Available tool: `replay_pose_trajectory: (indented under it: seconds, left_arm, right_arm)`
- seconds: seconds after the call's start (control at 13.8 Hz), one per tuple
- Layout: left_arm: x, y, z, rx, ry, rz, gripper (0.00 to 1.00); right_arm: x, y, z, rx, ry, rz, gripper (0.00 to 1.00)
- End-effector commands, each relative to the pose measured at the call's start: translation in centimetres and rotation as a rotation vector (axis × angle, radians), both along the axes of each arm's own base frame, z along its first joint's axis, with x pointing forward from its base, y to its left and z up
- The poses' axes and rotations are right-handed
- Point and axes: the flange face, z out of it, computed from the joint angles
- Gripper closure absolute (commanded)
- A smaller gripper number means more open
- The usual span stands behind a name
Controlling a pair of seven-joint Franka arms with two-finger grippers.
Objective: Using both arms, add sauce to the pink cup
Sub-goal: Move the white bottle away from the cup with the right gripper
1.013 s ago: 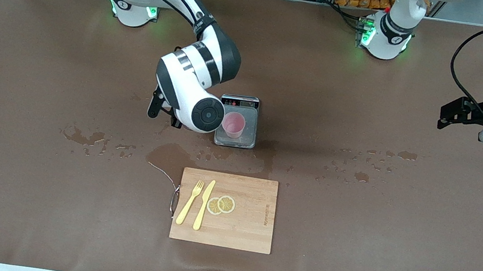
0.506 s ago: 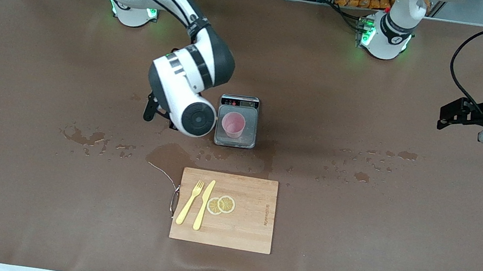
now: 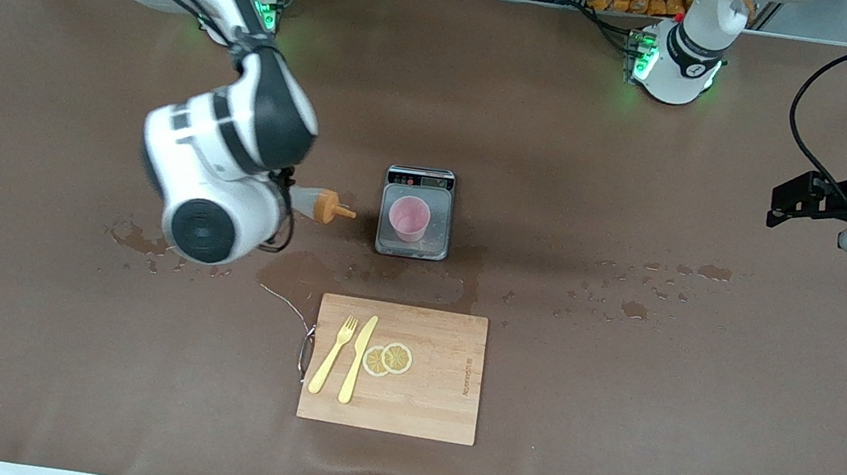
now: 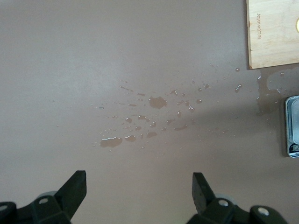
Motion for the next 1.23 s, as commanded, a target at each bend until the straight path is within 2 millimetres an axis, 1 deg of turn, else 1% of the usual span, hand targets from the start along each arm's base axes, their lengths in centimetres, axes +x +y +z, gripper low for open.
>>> replay_pose_trajectory:
  seconds: [0.0, 0.07, 0.29, 0.43, 0.51, 0.58, 0.72, 0.8, 0.87, 1.01, 1.08, 1.16]
  left_arm:
    - [0.1, 0.3, 0.2, 0.021, -0.016, -0.01, 0.0]
    - [0.1, 0.3, 0.2, 0.021, -0.016, -0.01, 0.0]
    - [0.1, 0.3, 0.2, 0.02, -0.014, -0.01, 0.0]
    - [0.1, 0.2, 0.3, 0.017, -0.017, -0.009, 0.0]
    - [-0.1, 0.0, 0.6, 0.013, -0.019, -0.008, 0.0]
    - [-0.2, -0.1, 0.7, 0.013, -0.022, -0.006, 0.0]
    - [-0.2, 0.0, 0.6, 0.013, -0.021, -0.006, 0.0]
    - [-0.1, 0.1, 0.6, 0.013, -0.021, -0.005, 0.0]
    - [-0.1, 0.1, 0.7, 0.013, -0.022, -0.006, 0.0]
    - [-0.1, 0.2, 0.6, 0.013, -0.021, -0.003, 0.0]
    - [-0.2, 0.2, 0.7, 0.013, -0.022, -0.006, 0.0]
    - [-0.2, 0.2, 0.7, 0.013, -0.022, -0.005, 0.0]
  right_arm:
    - [1.0, -5.8, 3.9, 0.18, -0.007, -0.011, 1.0]
    - [1.5, -7.6, 4.2, 0.216, -0.007, -0.018, 1.0]
    - [2.5, -11.9, 4.6, 0.342, -0.009, -0.02, 1.0]
    - [3.1, -16.3, 4.4, 0.445, -0.01, -0.018, 1.0]
    - [3.3, -19.0, 4.0, 0.521, -0.015, -0.016, 1.0]
    - [3.3, -21.4, 3.3, 0.596, -0.018, -0.01, 1.0]
    - [3.2, -26.0, 2.2, 0.677, -0.04, -0.003, 1.0]
    - [3.0, -27.6, 1.6, 0.714, -0.044, 0.011, 1.0]
    - [2.6, -29.8, 0.9, 0.76, -0.049, 0.019, 1.0]
    - [1.7, -34.2, -1.1, 0.871, -0.091, 0.029, 1.0]
    - [1.3, -36.2, -2.5, 0.911, -0.109, 0.036, 1.0]
    - [1.1, -37.5, -3.5, 0.937, -0.124, 0.05, 1.0]
